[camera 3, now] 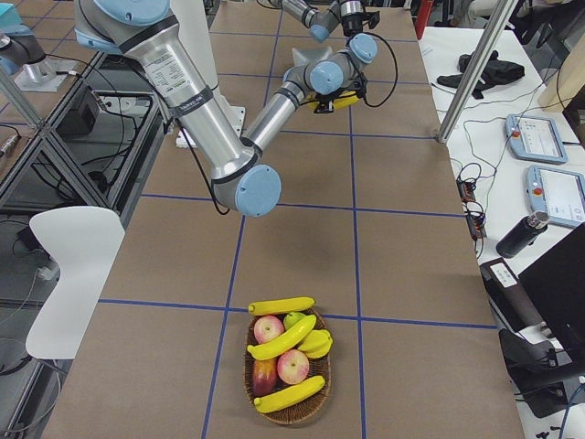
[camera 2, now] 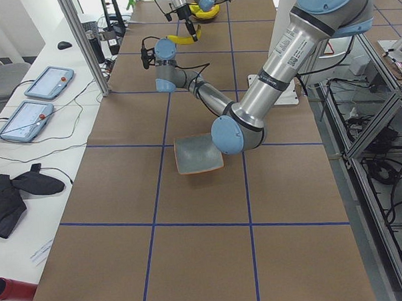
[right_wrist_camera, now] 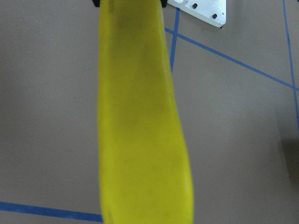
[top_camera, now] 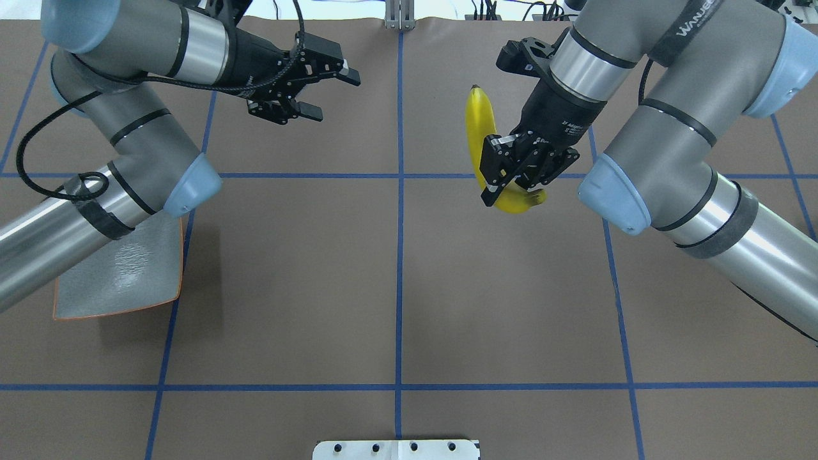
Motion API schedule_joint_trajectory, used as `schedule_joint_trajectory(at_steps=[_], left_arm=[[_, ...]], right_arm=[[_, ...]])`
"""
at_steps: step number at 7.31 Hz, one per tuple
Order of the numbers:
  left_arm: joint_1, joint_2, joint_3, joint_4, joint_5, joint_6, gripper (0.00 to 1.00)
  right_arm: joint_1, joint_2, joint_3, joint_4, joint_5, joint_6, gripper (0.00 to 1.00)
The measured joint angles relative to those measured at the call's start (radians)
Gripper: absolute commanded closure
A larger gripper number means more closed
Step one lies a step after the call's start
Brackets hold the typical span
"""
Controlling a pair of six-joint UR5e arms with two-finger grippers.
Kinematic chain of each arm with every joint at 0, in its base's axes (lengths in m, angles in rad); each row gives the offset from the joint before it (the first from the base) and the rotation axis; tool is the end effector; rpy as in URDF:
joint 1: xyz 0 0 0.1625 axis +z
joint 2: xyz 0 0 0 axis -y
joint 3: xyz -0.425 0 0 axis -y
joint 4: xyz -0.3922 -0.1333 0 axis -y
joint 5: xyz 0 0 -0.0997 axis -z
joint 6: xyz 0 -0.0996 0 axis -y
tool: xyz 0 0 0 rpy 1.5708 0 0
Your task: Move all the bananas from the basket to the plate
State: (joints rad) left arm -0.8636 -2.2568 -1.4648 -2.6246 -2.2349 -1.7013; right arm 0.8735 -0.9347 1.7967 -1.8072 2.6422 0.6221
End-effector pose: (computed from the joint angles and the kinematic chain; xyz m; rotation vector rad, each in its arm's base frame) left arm 0.3802 -0.5555 0.1720 0.0868 1.6227 -0.2236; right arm -0.3607 -0.5021 0.1869 -0.1892 -1.1660 -0.4009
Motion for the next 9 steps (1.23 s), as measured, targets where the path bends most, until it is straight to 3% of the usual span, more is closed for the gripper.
schedule_joint_trajectory(at_steps=[2, 4, 9], left_arm=[[0.061, -0.036, -0.01, -0.032, 0.051, -0.003, 0.01], [0.147, -0.051, -0.017, -0.093, 0.169, -0.003, 0.01], [0.184, -0.088, 0.022, -0.111, 0.26, 0.003, 0.01]], right_arm=[[-0.017, 0.0, -0.016, 0.078, -0.026, 0.002, 1.0], [-0.021, 0.001, -0.037, 0.129, -0.034, 0.002, 1.0], [-0.022, 0.002, -0.038, 0.143, -0.003, 0.011, 1.0]])
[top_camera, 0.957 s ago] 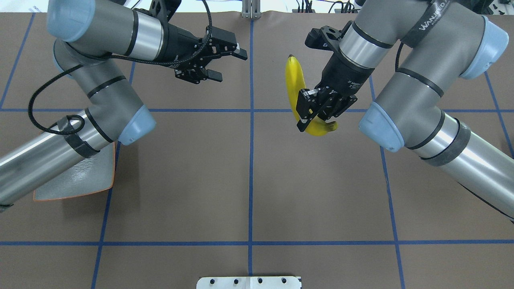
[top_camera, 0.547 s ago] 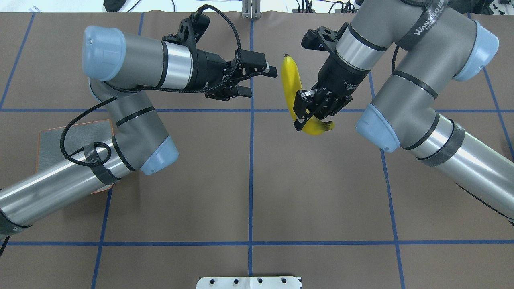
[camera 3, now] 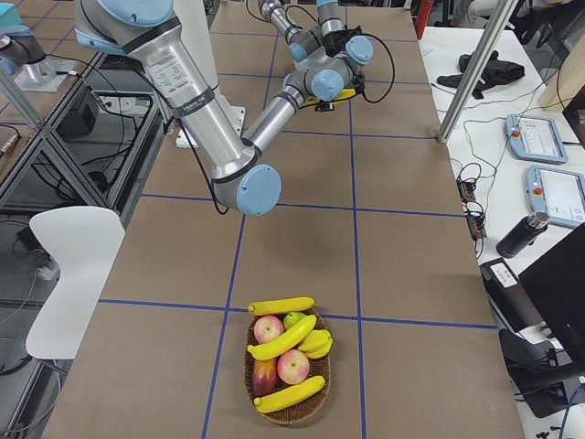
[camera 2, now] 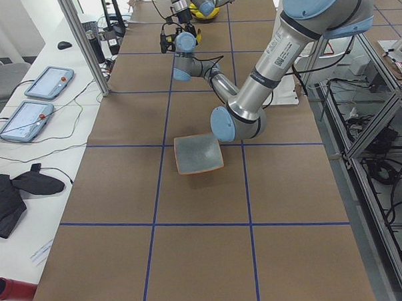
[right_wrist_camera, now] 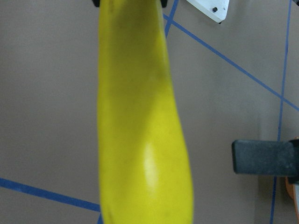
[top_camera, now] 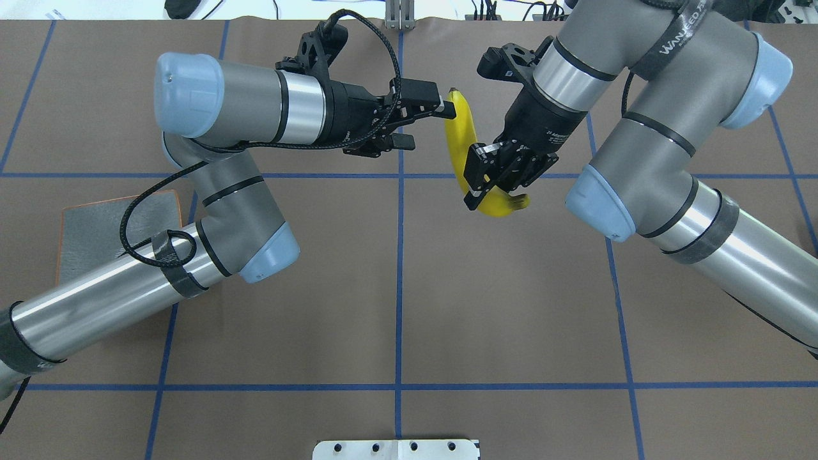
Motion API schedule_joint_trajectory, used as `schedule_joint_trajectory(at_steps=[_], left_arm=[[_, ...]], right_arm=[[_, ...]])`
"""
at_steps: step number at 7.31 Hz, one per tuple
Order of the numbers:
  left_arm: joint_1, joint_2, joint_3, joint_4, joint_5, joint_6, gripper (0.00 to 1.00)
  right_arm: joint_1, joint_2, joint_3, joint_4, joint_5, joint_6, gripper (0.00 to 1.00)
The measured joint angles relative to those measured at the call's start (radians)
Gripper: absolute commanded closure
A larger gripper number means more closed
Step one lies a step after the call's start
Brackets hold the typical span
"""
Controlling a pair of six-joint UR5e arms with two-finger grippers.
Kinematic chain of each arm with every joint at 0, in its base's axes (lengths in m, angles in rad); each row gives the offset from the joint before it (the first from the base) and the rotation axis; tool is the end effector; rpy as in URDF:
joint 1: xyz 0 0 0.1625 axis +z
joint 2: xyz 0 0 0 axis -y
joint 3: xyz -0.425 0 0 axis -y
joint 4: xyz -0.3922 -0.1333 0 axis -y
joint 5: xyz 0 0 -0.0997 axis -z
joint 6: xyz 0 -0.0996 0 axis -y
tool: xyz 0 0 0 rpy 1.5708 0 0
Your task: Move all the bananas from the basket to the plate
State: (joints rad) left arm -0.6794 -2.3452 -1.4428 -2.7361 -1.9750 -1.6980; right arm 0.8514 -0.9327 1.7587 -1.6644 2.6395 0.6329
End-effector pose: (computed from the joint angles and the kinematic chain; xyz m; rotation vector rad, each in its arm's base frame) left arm 0.4663 -0.4976 0.1114 0.2094 1.7847 -0.2116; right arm -0.3774 -0.5006 0.1845 -0.1230 -1.2115 -0.4662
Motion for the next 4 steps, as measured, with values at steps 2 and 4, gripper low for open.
schedule_joint_trajectory(at_steps=[2, 4], left_arm=[[0.026, -0.009, 0.011, 0.0, 0.047, 0.002, 0.01], [0.039, -0.029, 0.037, -0.001, 0.061, 0.004, 0.01]], right_arm=[[0.0, 0.0, 0.002, 0.0, 0.011, 0.001, 1.0], [0.0, 0.0, 0.002, 0.0, 0.014, 0.001, 1.0]])
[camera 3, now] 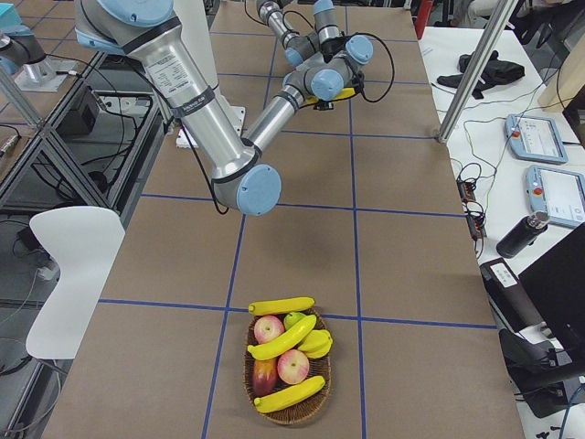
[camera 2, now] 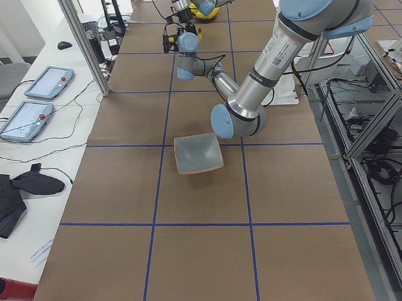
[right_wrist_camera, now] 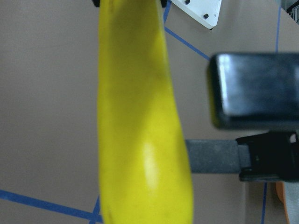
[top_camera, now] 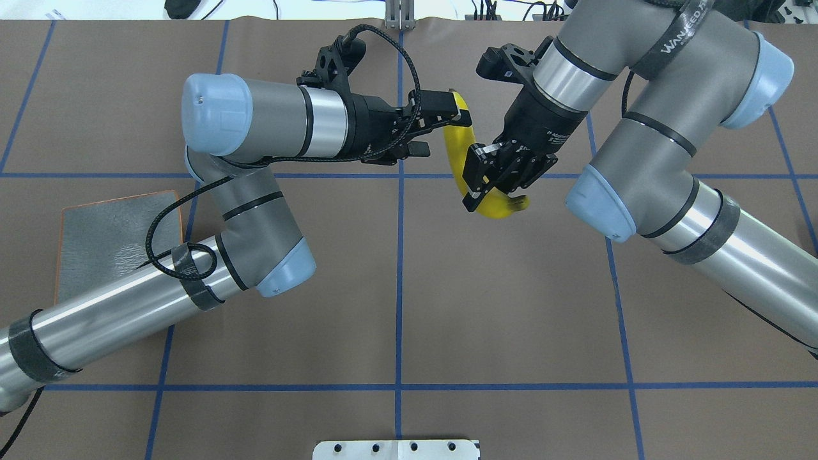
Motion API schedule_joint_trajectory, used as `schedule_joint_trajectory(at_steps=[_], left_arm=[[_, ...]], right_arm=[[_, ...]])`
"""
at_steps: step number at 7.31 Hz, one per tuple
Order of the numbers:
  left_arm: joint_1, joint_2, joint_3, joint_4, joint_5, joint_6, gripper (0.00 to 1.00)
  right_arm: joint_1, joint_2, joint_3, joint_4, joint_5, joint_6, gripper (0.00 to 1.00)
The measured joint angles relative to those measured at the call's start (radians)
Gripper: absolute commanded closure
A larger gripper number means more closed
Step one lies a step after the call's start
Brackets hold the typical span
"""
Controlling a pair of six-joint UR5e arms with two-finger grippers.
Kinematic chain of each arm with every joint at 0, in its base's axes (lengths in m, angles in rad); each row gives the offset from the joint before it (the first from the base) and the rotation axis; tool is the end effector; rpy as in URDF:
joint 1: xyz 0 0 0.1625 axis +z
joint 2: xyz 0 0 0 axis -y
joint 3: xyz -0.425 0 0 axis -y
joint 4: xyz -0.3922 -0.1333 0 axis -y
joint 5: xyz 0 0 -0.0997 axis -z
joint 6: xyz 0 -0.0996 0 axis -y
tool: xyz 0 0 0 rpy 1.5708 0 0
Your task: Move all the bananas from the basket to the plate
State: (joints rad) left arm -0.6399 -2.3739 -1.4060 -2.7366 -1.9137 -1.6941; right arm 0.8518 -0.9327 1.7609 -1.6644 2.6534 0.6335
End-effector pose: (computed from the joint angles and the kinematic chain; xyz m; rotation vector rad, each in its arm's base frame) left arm 0.4931 -0.4915 0.1053 0.2192 1.7831 -0.2378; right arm -0.3767 -0.4991 0.1828 -0.1311 -1.2216 -0.4714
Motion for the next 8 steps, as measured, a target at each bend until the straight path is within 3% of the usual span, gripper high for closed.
schedule_joint_trajectory(at_steps=[2, 4, 7, 8], left_arm=[[0.009, -0.02, 0.026, 0.001, 0.003, 0.001, 0.07], [0.011, -0.039, 0.05, 0.001, 0.004, 0.001, 0.27], [0.018, -0.046, 0.057, 0.001, 0.008, 0.001, 0.29], [0.026, -0.046, 0.057, 0.002, 0.016, 0.001, 0.35]], right_arm=[[0.0, -0.001, 0.0, 0.0, 0.0, 0.0, 1.0], [0.001, -0.001, 0.0, 0.0, 0.0, 0.0, 1.0], [0.001, -0.002, 0.001, 0.001, 0.0, 0.0, 1.0], [0.001, -0.002, 0.001, 0.001, 0.0, 0.0, 1.0]])
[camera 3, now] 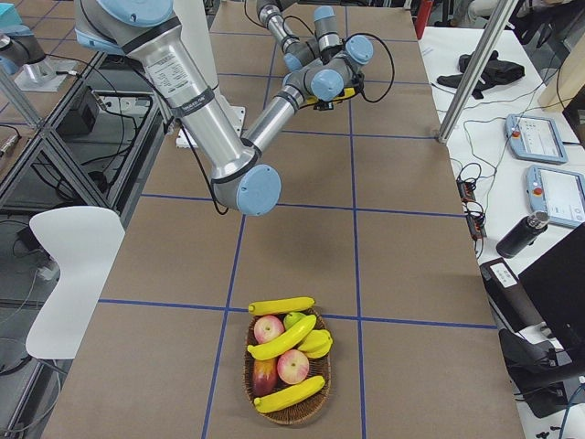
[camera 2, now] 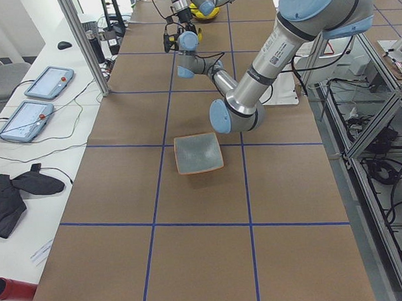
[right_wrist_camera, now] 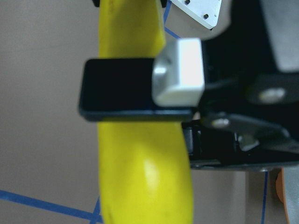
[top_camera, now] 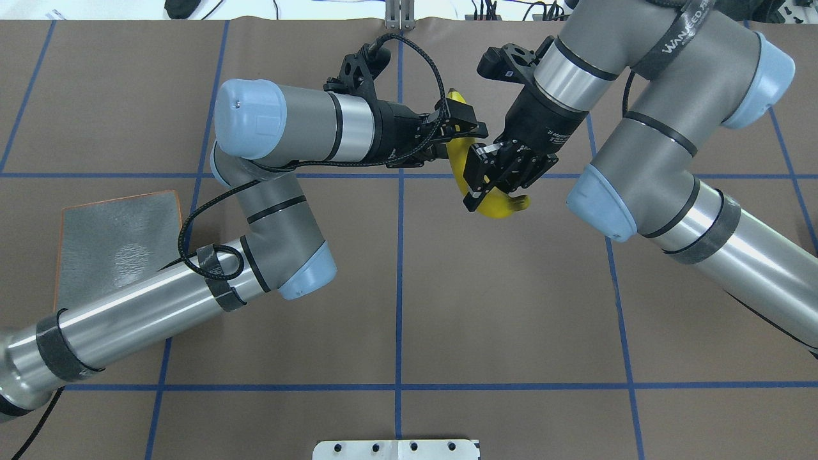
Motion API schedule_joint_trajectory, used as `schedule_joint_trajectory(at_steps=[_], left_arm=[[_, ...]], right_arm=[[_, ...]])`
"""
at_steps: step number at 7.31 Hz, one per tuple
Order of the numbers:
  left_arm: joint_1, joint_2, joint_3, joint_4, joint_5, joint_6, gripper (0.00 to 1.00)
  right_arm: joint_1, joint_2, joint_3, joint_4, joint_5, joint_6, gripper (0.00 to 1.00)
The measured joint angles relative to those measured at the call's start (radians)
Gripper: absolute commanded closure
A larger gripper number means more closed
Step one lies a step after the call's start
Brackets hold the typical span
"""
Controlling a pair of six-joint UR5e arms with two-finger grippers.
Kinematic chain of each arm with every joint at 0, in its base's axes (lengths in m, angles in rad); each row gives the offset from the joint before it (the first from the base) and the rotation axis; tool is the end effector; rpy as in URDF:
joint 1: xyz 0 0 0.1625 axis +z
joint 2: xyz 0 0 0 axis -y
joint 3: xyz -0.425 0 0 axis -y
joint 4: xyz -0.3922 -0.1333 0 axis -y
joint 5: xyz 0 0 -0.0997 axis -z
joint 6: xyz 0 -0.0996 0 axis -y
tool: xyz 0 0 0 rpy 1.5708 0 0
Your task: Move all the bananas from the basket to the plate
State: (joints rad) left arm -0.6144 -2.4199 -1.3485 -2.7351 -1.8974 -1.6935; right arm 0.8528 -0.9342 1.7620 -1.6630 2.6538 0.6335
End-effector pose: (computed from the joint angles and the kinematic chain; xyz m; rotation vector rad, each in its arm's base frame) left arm 0.5192 -0.4903 0.0953 0.2043 1.7738 -0.2386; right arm -0.3759 -0.4992 0.1831 -0.1300 -1.2223 -0.4712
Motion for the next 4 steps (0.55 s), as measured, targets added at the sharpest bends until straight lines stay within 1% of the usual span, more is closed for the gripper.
schedule_joint_trajectory(at_steps=[1, 2, 3, 4], left_arm=[[0.007, 0.0, 0.0, 0.0, 0.006, 0.0, 0.45], [0.01, 0.001, -0.001, 0.0, 0.009, 0.0, 0.61], [0.012, 0.001, -0.001, -0.001, 0.01, 0.0, 0.87], [0.013, 0.001, -0.001, -0.001, 0.01, 0.0, 1.0]], right_arm=[[0.0, 0.0, 0.0, 0.0, 0.0, 0.0, 1.0], [0.001, 0.0, 0.0, 0.0, 0.0, 0.0, 1.0], [0.001, 0.0, 0.0, 0.0, 0.0, 0.0, 1.0], [0.001, -0.002, 0.0, 0.002, 0.0, -0.001, 0.58]])
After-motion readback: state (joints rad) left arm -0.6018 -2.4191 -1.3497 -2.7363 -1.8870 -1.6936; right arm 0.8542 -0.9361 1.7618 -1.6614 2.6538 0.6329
